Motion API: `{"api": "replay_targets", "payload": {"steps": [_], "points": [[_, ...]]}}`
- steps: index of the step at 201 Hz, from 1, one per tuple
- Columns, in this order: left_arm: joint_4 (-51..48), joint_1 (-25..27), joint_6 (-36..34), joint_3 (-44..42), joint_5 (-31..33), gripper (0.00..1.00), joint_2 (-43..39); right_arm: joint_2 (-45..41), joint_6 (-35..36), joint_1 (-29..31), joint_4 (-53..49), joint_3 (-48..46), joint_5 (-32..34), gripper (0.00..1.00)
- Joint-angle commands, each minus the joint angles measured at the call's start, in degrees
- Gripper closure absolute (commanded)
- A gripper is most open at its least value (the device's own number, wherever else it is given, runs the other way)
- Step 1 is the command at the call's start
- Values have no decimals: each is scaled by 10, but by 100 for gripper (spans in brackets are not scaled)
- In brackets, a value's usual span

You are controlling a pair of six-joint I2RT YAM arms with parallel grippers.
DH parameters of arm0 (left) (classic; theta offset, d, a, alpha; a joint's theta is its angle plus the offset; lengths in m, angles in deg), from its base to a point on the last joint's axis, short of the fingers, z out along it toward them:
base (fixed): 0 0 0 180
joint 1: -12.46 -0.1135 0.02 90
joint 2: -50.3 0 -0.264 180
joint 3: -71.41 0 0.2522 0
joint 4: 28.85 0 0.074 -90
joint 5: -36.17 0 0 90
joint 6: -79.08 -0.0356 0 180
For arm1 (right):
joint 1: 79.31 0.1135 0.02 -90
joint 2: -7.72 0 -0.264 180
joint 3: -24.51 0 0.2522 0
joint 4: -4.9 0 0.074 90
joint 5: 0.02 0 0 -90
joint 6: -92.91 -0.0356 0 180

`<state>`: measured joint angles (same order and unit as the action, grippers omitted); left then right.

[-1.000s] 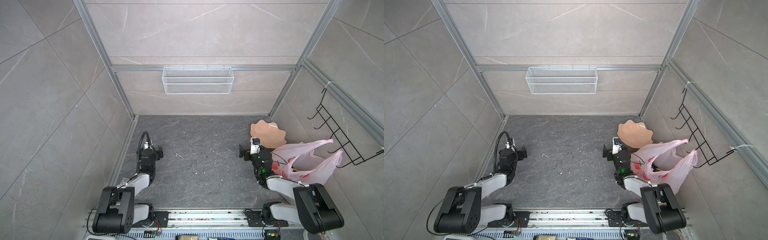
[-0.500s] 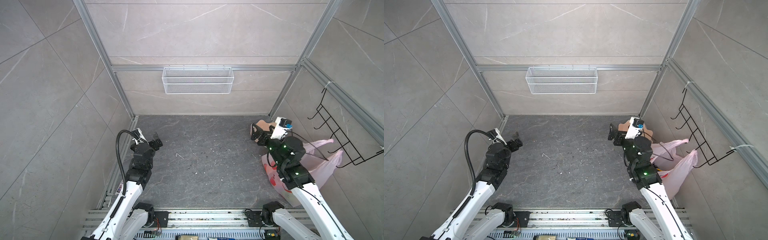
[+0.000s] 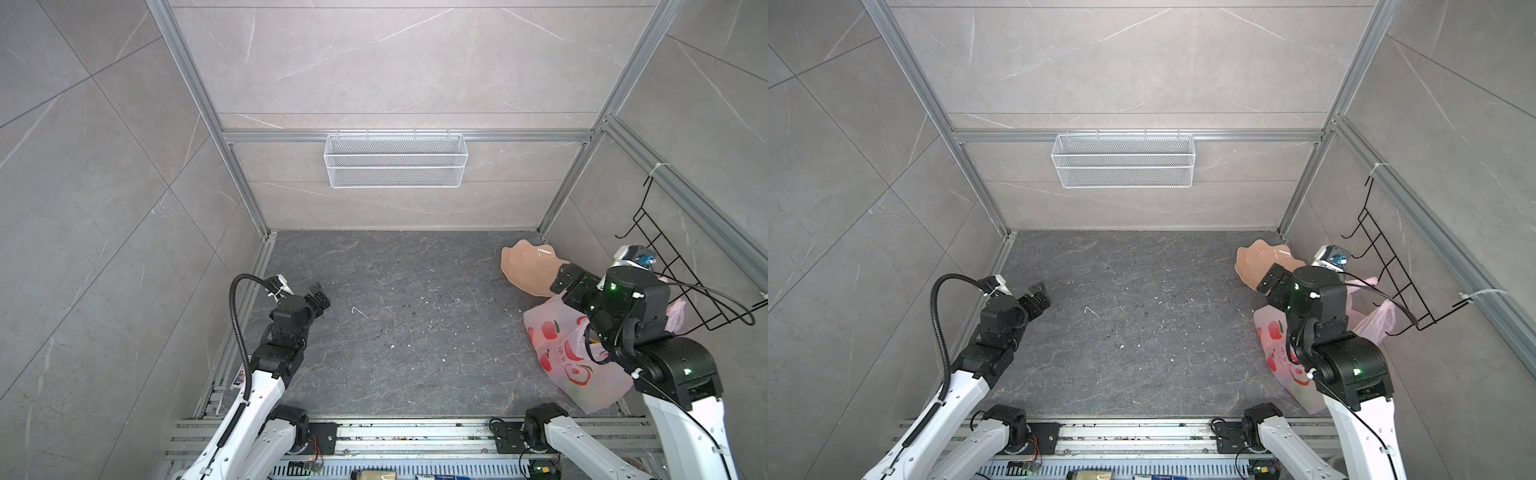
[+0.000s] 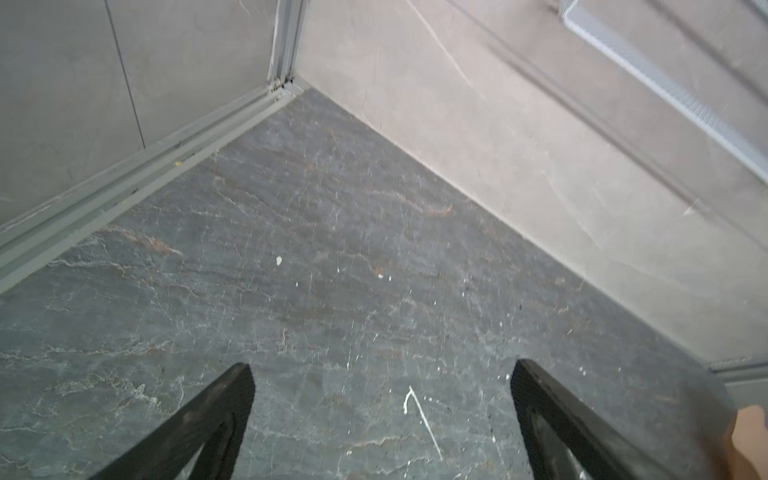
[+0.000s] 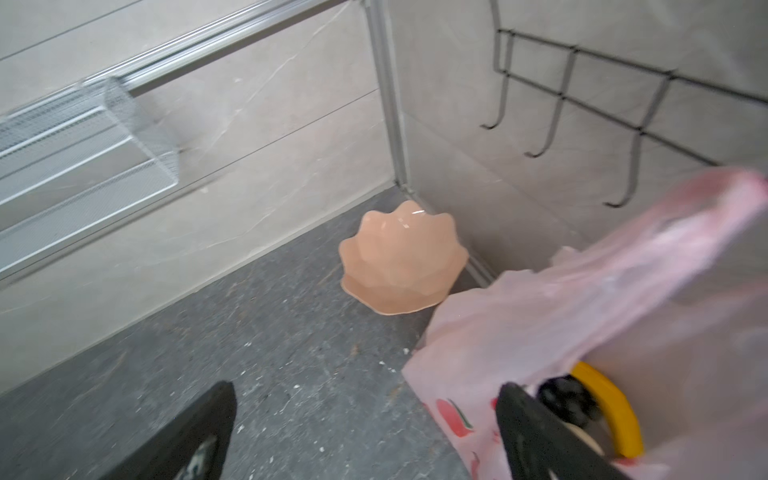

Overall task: Take the fake fruits out of the plastic bag
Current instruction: 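Raise the right gripper up to the pink bag handles on the hook rack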

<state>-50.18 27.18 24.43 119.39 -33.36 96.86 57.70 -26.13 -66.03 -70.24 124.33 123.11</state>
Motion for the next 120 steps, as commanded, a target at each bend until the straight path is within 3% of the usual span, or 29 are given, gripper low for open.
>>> {"api": "replay_targets", "payload": {"steps": [1, 50, 81, 120], "points": [[-9, 13, -23, 22, -6, 0, 16, 25, -47, 1, -166, 55, 136, 0], [5, 48, -52, 0, 28, 0, 31, 62, -95, -3, -262, 121, 263, 0], [8, 54, -50, -2, 24, 0, 29, 98, -98, -57, -266, 129, 281, 0], [14, 59, -50, -5, 21, 0, 32, 99, -56, -137, -191, 114, 241, 0]]}}
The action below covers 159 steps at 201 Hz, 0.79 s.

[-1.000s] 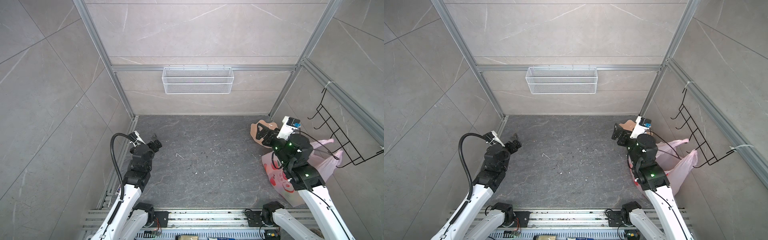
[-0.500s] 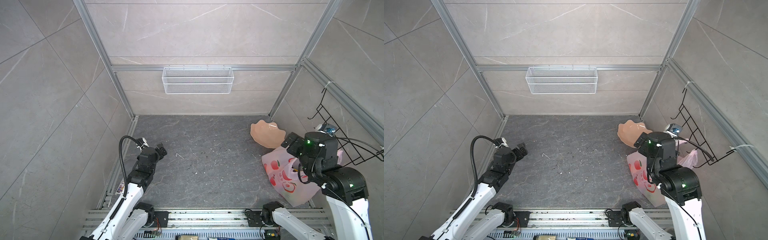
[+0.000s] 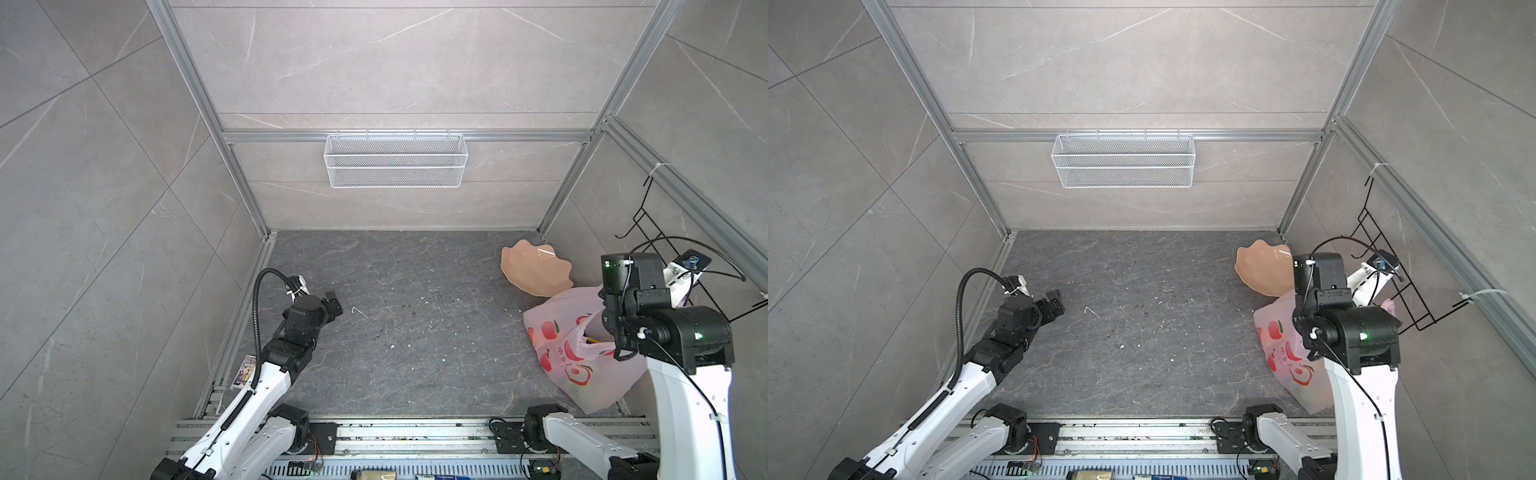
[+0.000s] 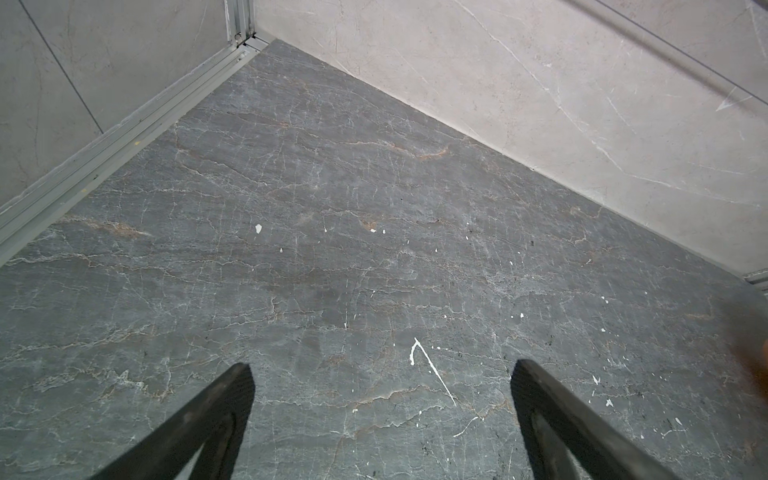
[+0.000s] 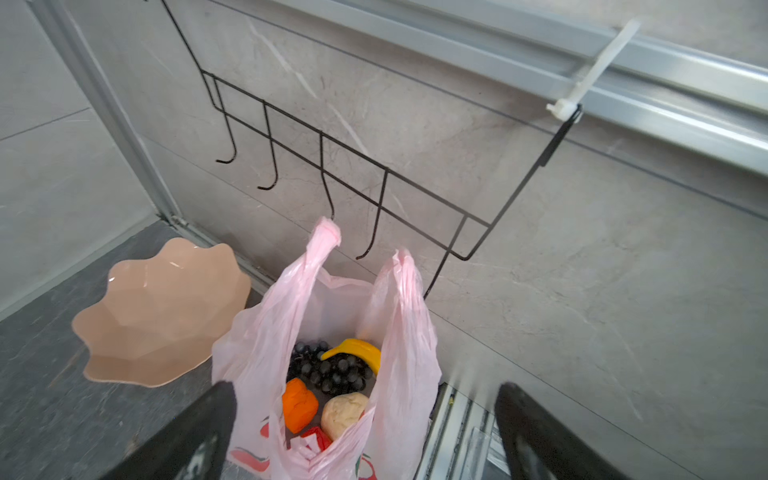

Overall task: Take the fake fruits out of the plastic bag
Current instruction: 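Raise the right gripper up to the pink bag handles on the hook rack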

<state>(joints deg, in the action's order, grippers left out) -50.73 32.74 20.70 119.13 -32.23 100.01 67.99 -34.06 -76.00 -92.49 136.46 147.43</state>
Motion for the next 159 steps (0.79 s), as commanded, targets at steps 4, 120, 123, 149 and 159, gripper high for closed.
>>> {"api": "replay_targets", "payload": {"steps": [4, 120, 123, 149, 159], "points": [[19, 3, -13, -3, 10, 0, 2, -4, 30, -47, 39, -10, -9, 0], [31, 3, -18, -2, 7, 0, 33, -7, 73, -294, 189, -79, -331, 0], [32, 3, -18, -2, 6, 0, 34, -7, 73, -294, 192, -79, -338, 0], [35, 3, -20, 0, 3, 0, 43, -6, 73, -295, 220, -94, -345, 0], [36, 3, -21, 0, 3, 0, 47, -3, 74, -295, 224, -96, -345, 0]]}}
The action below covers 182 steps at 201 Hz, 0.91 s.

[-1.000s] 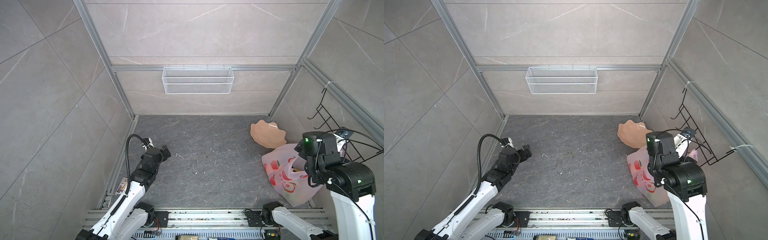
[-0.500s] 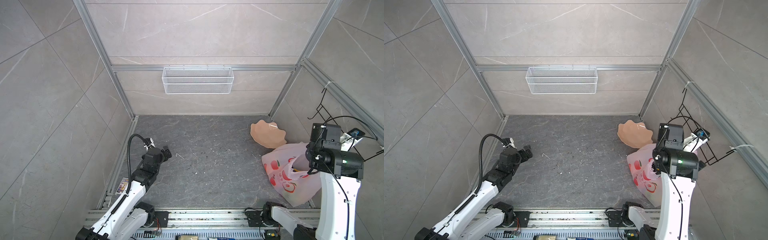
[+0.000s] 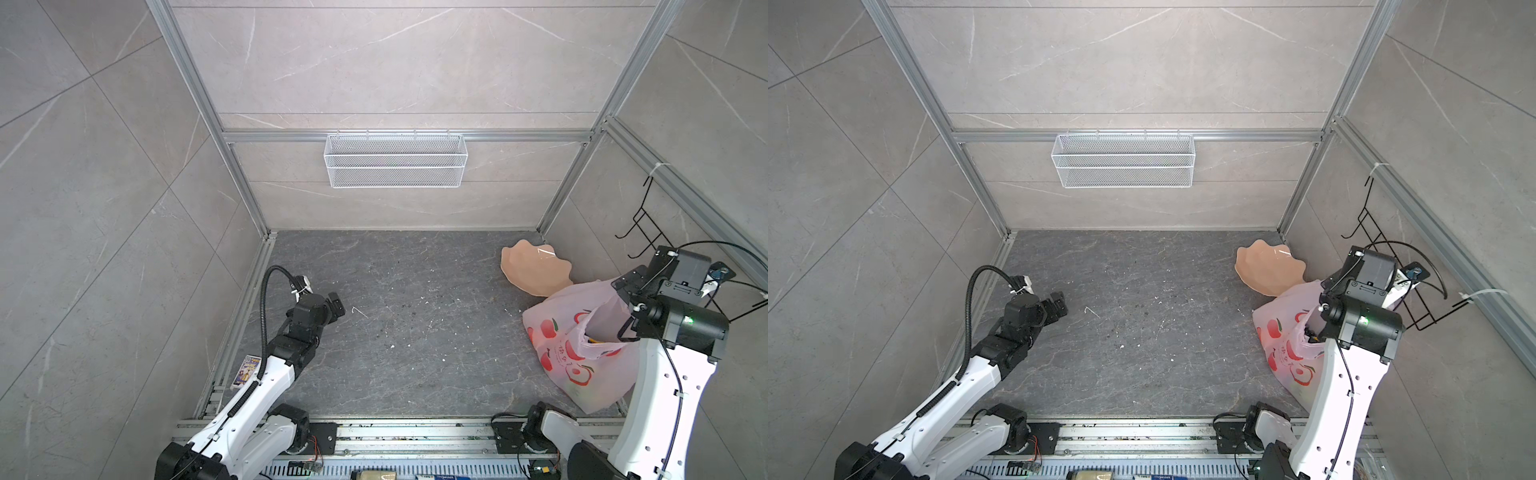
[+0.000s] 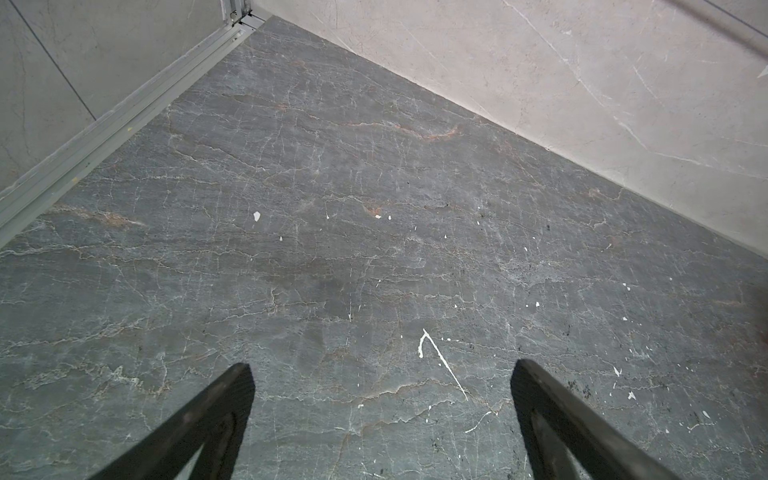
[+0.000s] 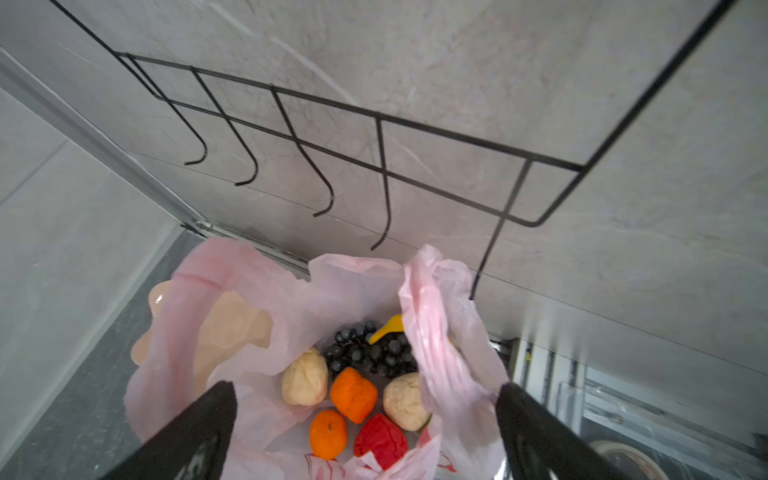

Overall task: Take the fake fruits out of the plastic bag
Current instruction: 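Raise the right gripper up to the pink bag handles on the hook rack, then grasp the pink bag handle with the right gripper and lift it off the hook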

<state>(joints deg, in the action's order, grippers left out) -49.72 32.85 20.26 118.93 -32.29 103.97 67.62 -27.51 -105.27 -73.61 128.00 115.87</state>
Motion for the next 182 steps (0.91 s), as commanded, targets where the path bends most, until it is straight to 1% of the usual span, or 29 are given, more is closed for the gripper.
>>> {"api": "replay_targets", "payload": {"steps": [1, 20, 56, 86, 93, 110, 122, 157, 175, 182], "points": [[26, 2, -17, 2, 3, 0, 7, 0, 9, -2, 36, -12, -30, 0], [28, 3, -19, 3, 3, 0, 15, 0, 14, -2, 54, -20, -53, 0], [31, 2, -23, 4, 3, 0, 31, -10, 22, -2, 69, -29, -33, 0], [33, 2, -24, 9, 3, 0, 48, 0, 24, -2, 79, -35, -52, 0], [32, 2, -24, 10, 4, 0, 50, 3, 23, -3, 79, -36, -45, 0], [34, 2, -26, 9, 6, 0, 53, 4, 14, -2, 67, -33, -3, 0], [37, 2, -26, 7, 7, 0, 55, -3, 16, -2, 70, -36, 2, 0], [40, 2, -26, 13, 4, 0, 72, -10, 31, -2, 79, -36, -51, 0], [42, 2, -26, 13, 3, 0, 78, -16, 37, -1, 105, -49, -140, 2], [43, 2, -26, 14, 4, 0, 81, -20, 37, -1, 112, -53, -161, 3]]}}
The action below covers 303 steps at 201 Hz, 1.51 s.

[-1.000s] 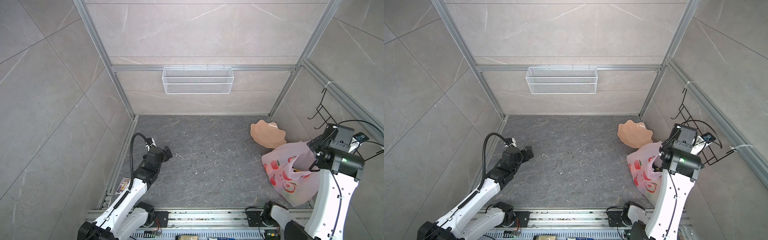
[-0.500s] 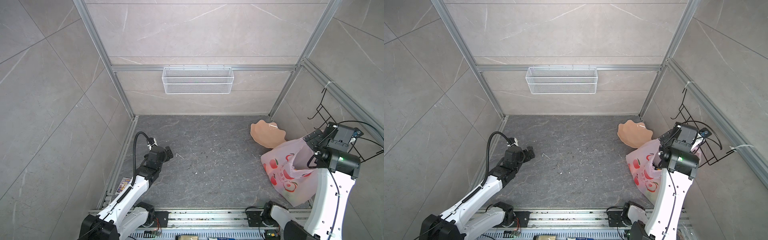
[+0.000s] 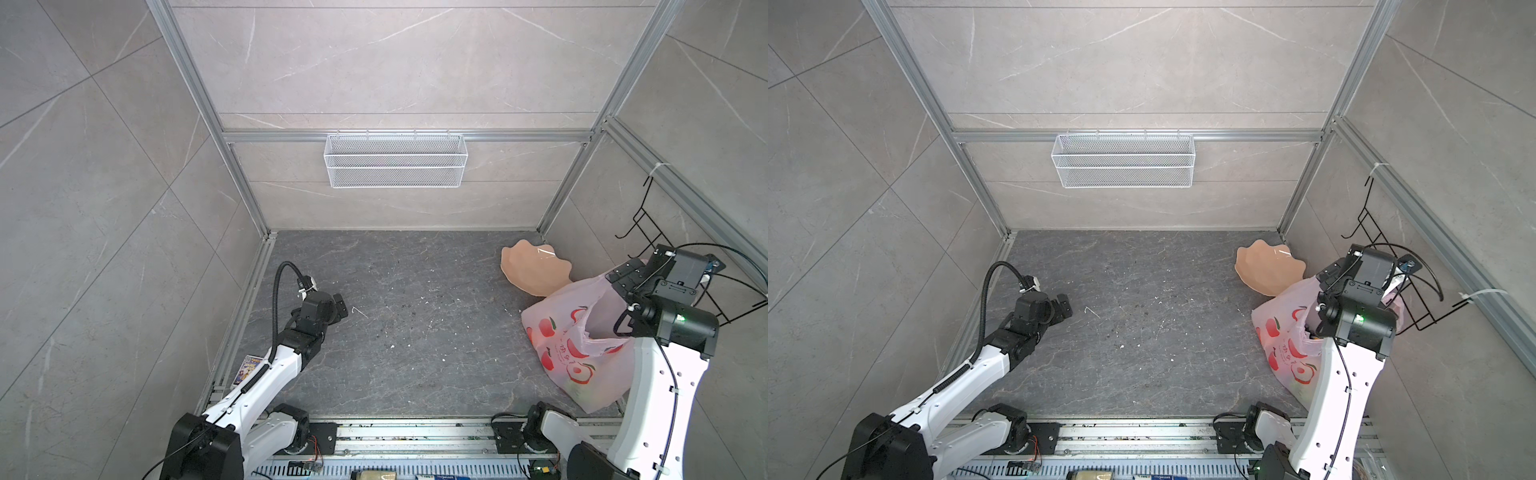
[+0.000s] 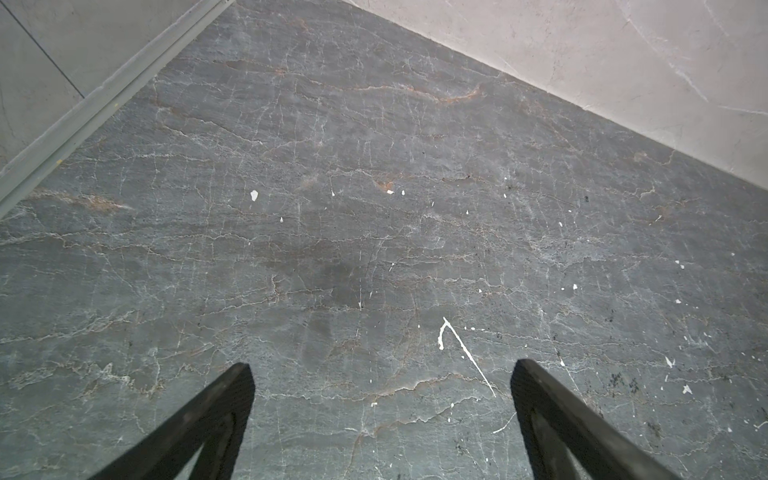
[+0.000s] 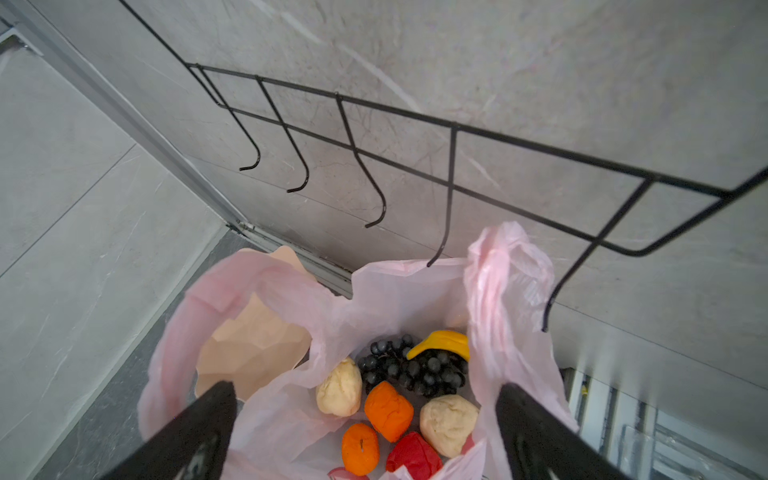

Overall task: Take the fake fruits out of the plastic bag
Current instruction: 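Grasp the pink bag handle with the right gripper and lift it off the hook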

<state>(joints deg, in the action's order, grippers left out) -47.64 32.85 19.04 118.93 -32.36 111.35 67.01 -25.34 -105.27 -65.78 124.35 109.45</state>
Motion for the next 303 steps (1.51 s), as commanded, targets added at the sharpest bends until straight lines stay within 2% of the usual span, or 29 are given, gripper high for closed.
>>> {"api": "replay_targets", "payload": {"steps": [1, 36, 72, 113, 161, 185, 211, 223, 236, 271, 277, 303], "points": [[22, 2, -14, 13, 4, 0, 8, -14, 16, -1, 35, -17, -100, 3], [27, 2, -16, 15, 3, 0, 21, -4, 27, 4, 39, -4, -143, 5], [29, 2, -18, 19, 1, 0, 36, 8, 30, 17, 48, -4, -145, 6], [33, 2, -22, 21, 2, 0, 51, 1, 41, 66, 81, -11, -169, 4], [36, 2, -25, 23, 7, 0, 65, -2, 40, 119, 96, -24, -160, 2], [31, 2, -26, 26, 7, 0, 67, 21, 38, 120, 80, -30, -115, 2], [31, 2, -29, 22, 10, 0, 59, 41, 34, 120, 65, -29, -38, 8], [31, 2, -30, 21, 10, 0, 56, 45, 35, 120, 66, -30, -23, 14], [34, 2, -31, 21, 8, 0, 58, 48, 39, 122, 73, -33, -36, 26], [29, 2, -31, 29, 7, 0, 72, 43, 49, 192, 95, -34, -47, 77], [27, 2, -30, 29, 9, 0, 71, 43, 49, 204, 96, -33, -51, 83], [21, 2, -28, 29, 22, 0, 66, 45, 49, 281, 100, -21, -61, 97]]}}
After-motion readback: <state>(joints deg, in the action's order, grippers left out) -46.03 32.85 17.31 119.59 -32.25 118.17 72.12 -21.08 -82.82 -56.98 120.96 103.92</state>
